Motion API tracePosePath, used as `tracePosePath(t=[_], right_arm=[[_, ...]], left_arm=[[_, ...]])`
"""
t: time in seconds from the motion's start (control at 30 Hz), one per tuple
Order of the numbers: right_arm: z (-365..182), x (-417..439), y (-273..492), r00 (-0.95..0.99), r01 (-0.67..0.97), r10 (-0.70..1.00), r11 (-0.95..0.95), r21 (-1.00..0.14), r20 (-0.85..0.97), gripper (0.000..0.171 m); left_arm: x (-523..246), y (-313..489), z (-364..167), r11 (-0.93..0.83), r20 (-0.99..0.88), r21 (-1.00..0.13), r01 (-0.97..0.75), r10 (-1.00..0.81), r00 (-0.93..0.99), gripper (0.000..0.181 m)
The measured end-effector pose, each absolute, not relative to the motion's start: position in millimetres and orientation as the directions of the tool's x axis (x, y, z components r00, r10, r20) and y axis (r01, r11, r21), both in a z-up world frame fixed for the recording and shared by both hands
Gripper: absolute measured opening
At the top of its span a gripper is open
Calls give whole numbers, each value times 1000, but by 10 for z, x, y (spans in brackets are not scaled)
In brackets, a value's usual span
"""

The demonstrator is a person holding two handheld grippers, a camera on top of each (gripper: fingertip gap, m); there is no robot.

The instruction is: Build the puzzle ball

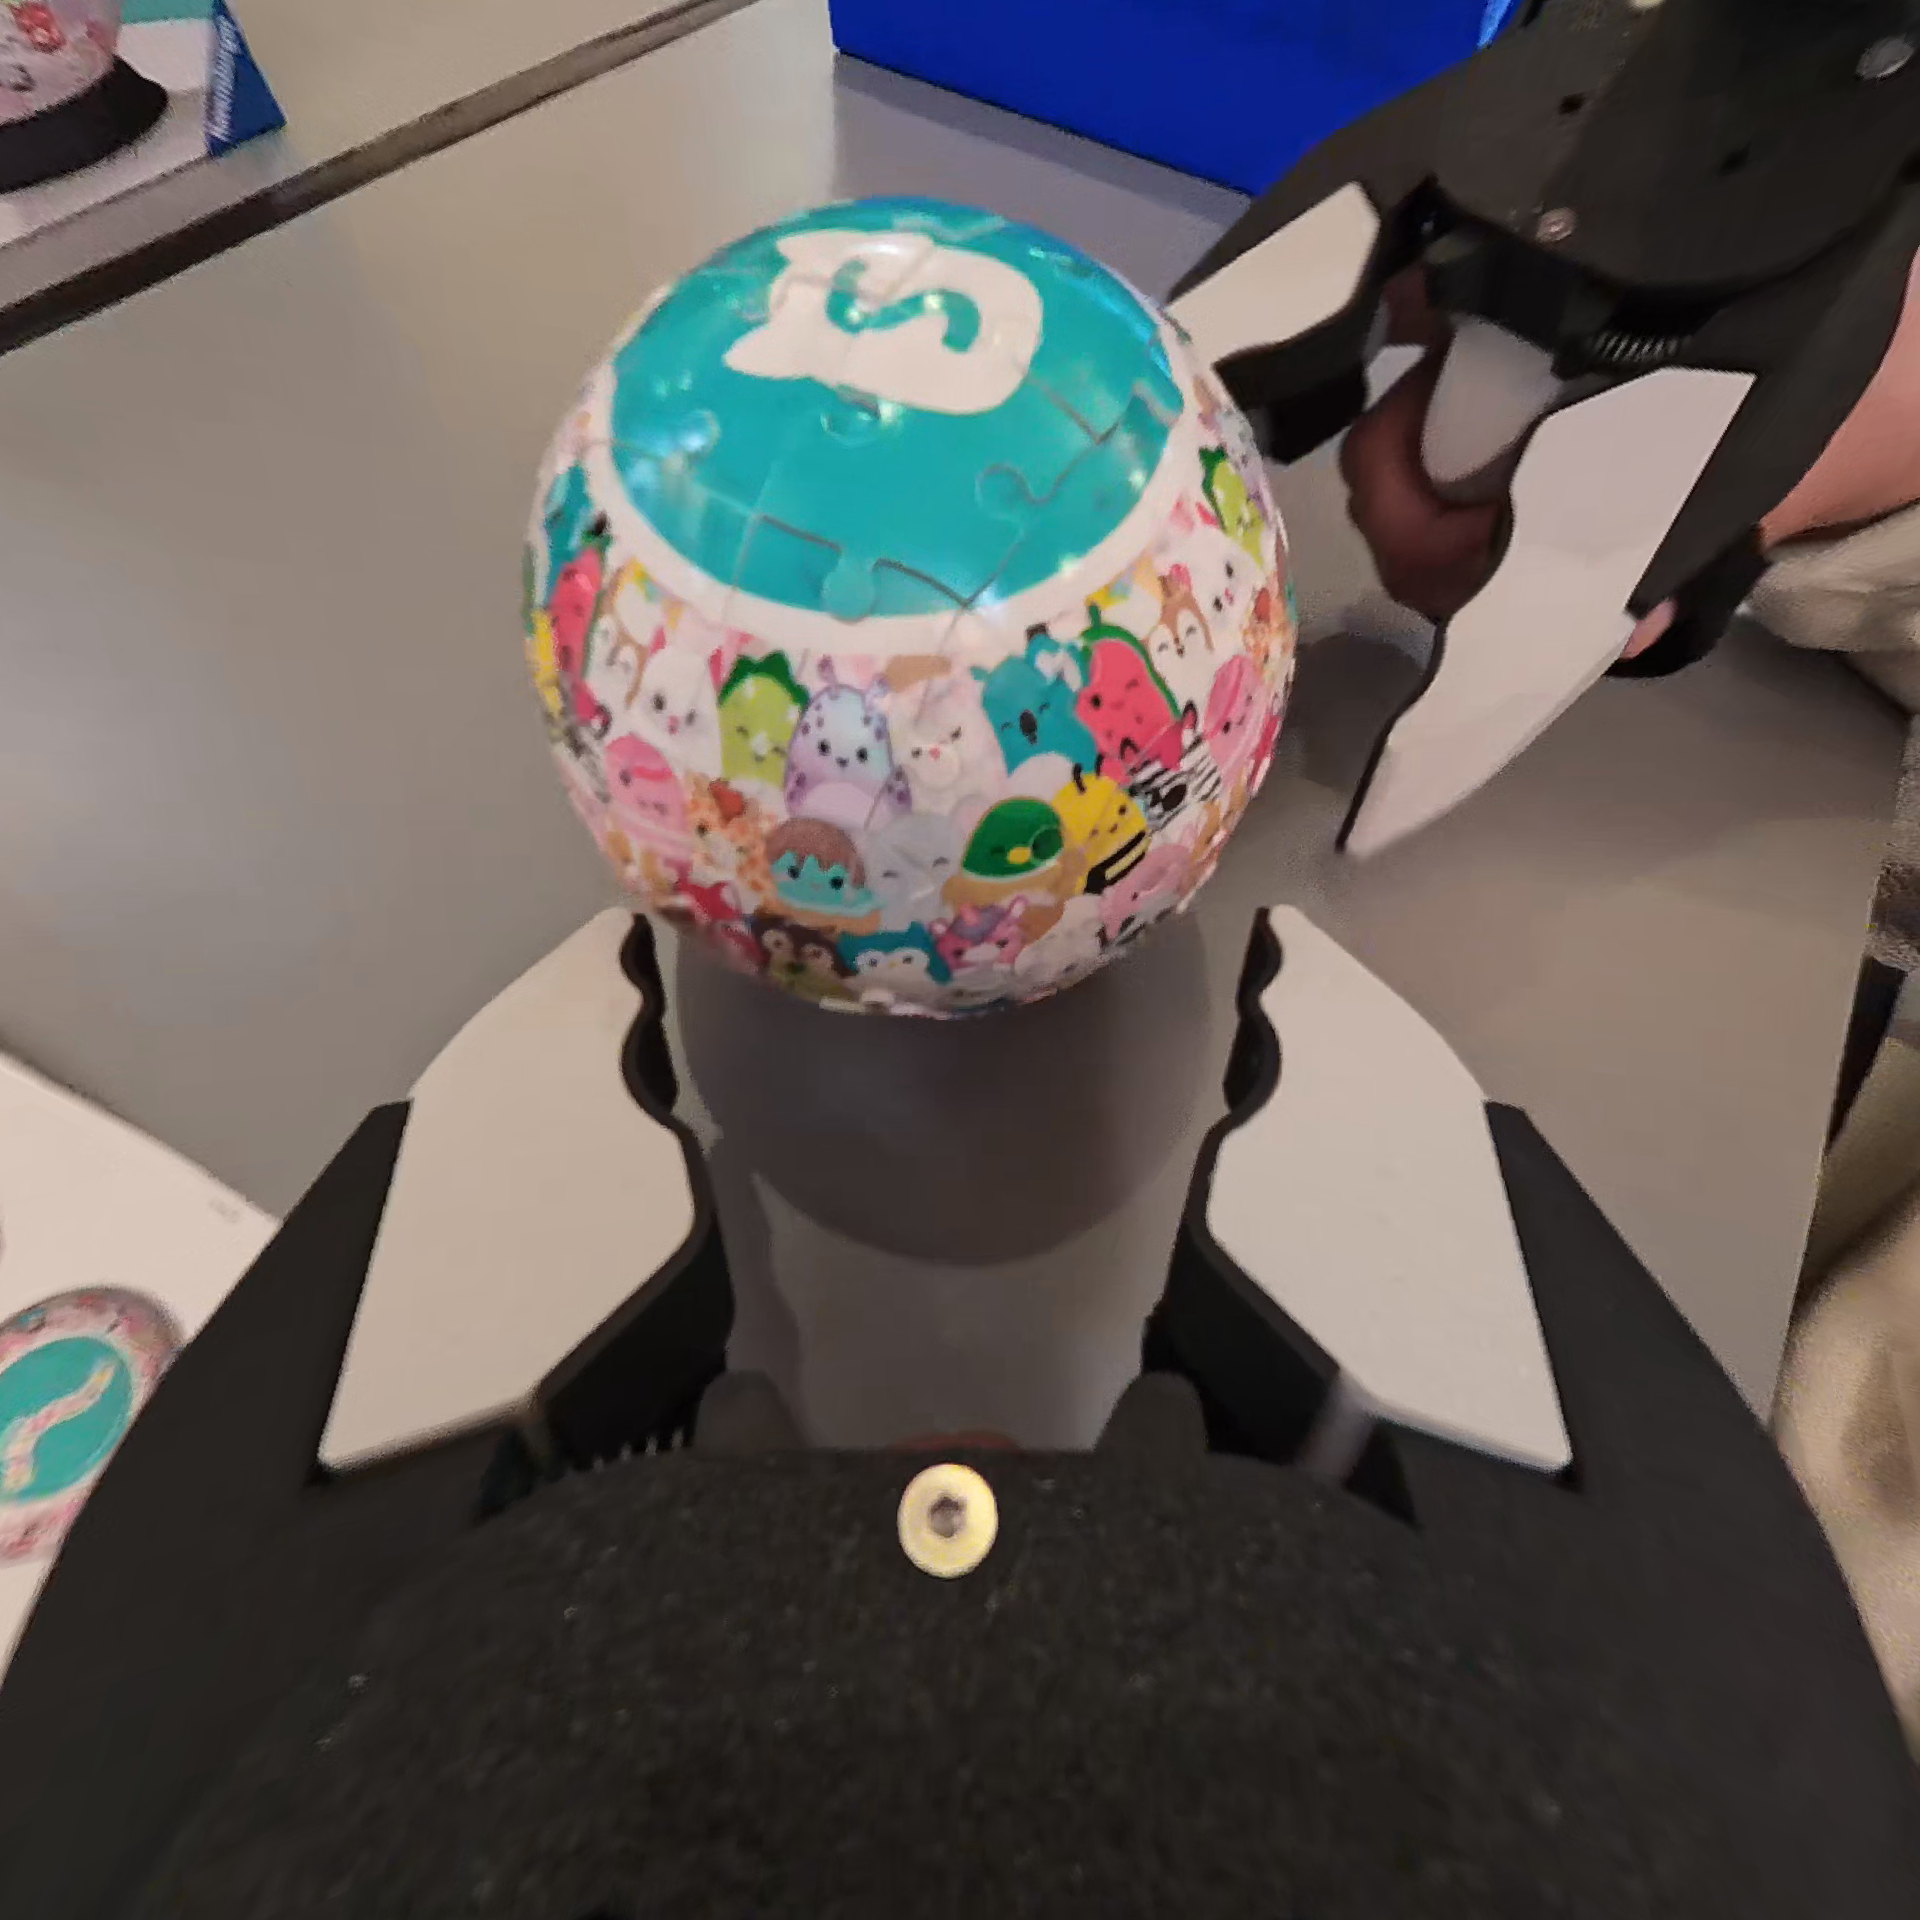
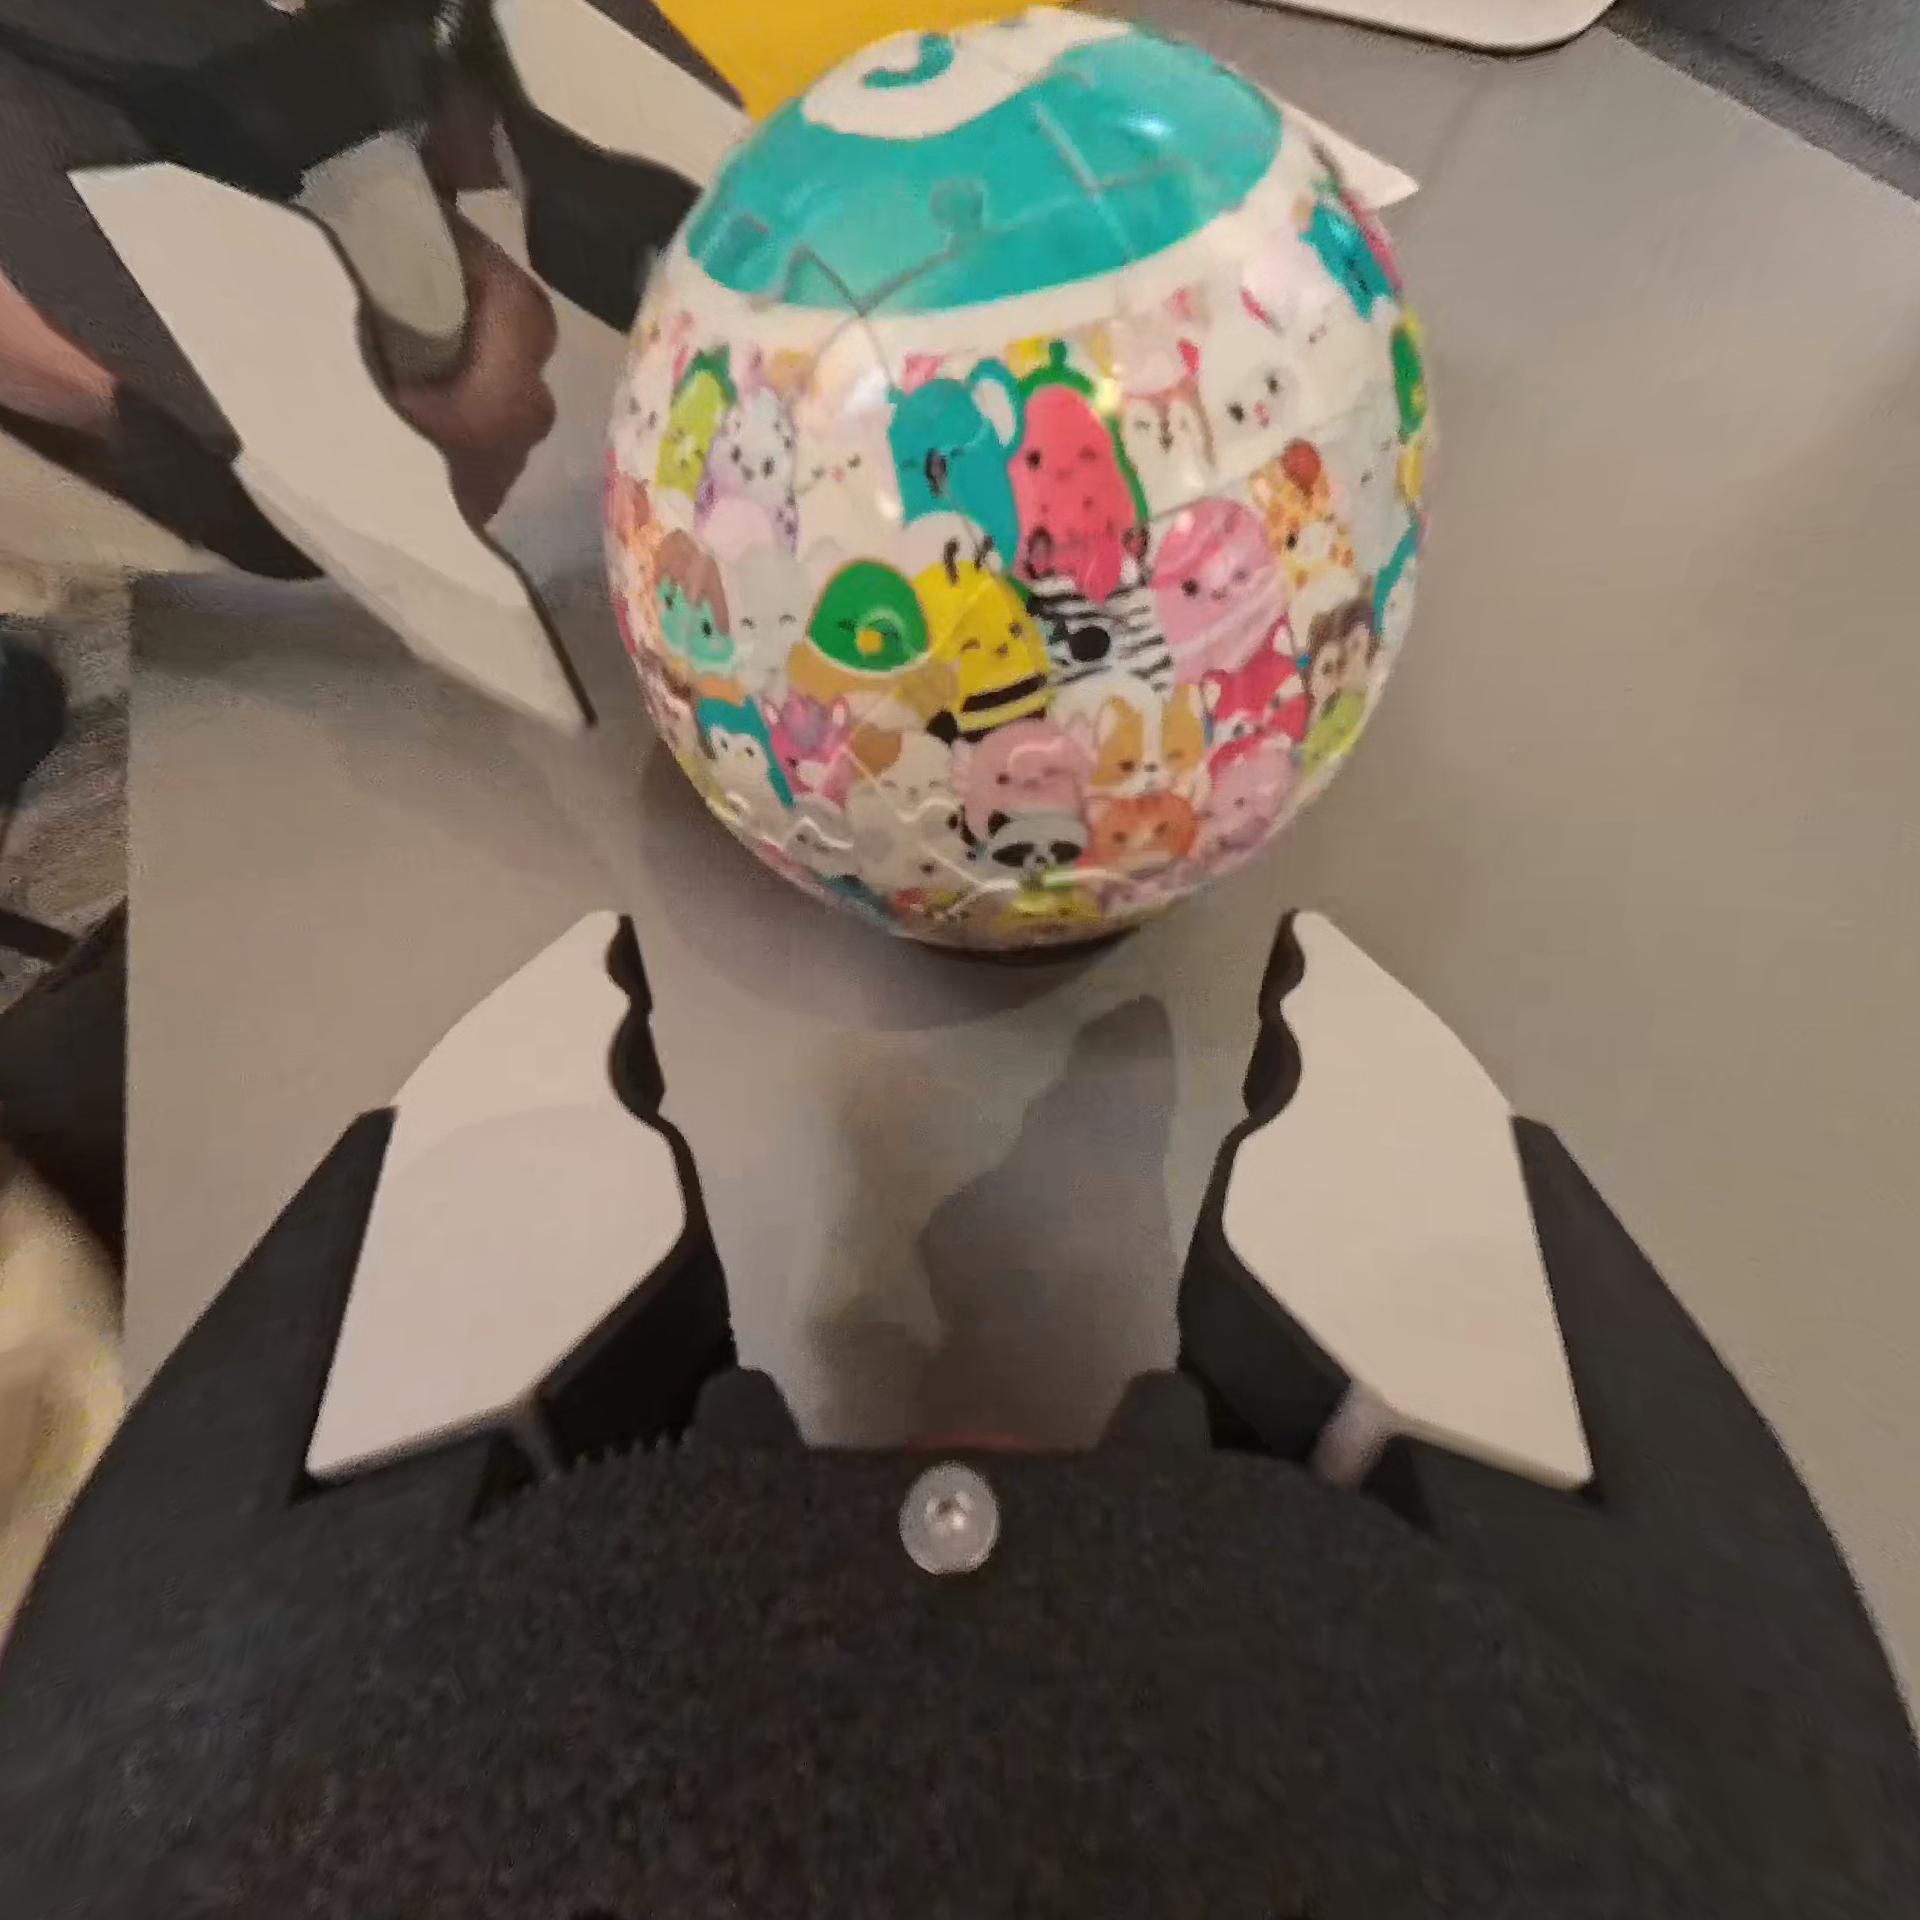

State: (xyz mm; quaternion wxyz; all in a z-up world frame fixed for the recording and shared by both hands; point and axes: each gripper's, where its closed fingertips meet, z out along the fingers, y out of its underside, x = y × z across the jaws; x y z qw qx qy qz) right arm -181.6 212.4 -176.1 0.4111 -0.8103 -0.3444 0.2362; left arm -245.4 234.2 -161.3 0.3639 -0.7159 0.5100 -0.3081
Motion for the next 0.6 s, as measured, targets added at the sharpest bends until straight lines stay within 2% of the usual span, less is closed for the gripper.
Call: tracePosePath(t=[0.17, 0.23, 0.3, 0.37, 0.47, 0.6], right_arm=[[-1463, -1396, 1735, 811, 245, 584, -369, -897, -19, 90], [-1328, -1390, 1472, 839, 128, 537, -343, -931, -83, 85], [-1211, -1441, 1229, 834, 3, 526, -305, -952, -166, 83], [-1153, -1494, 1060, 832, -52, 520, -276, -960, -195, 83], [-1175, -1614, 887, 827, 0, 544, -252, -968, -142, 81], [-1193, -1615, 811, 855, 130, 519, -203, -971, 6, 77]], left_arm=[[-2847, 2036, -1178, -215, 60, -918, -334, -906, 420, 87], [-3019, 1830, -1079, -225, 59, -936, -272, -861, 506, 77], [-3153, 1584, -1009, -226, 84, -956, -189, -822, 563, 83], [-3277, 1393, -1003, -243, 126, -964, -110, -778, 615, 79], [-3391, 1194, -1093, -260, 172, -965, -41, -742, 648, 84], [-3433, 1123, -1062, -226, 140, -973, -49, -745, 652, 85]])
